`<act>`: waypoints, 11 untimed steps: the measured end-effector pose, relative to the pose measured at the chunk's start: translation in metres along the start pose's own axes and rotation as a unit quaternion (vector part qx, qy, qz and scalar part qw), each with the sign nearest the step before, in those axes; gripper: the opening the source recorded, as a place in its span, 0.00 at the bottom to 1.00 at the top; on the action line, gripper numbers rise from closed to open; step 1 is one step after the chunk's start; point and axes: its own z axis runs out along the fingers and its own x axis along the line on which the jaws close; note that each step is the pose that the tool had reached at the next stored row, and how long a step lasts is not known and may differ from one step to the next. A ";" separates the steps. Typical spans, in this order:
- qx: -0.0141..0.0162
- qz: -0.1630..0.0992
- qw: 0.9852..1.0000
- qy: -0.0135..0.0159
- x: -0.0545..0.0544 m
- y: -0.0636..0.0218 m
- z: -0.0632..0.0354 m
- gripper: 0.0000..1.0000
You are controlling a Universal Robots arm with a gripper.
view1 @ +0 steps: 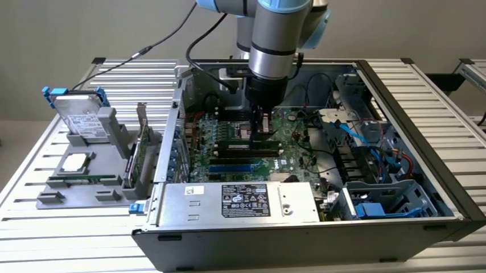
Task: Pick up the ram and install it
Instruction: 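Insert the ram into the slot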
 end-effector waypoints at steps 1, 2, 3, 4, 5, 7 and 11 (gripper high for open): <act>0.000 0.000 1.000 0.000 0.000 -0.0002 0.0000 0.14; 0.000 0.000 1.000 0.000 0.000 -0.0003 0.0001 0.14; 0.000 0.000 1.000 0.000 0.000 -0.0004 0.0002 0.14; 0.000 0.000 1.000 0.000 0.000 -0.0004 0.0002 0.14; 0.000 0.000 1.000 0.000 0.000 -0.0004 0.0002 0.14; 0.000 0.000 1.000 0.000 0.000 -0.0003 0.0003 0.14; 0.004 0.001 1.000 0.000 0.000 0.0015 0.0009 0.14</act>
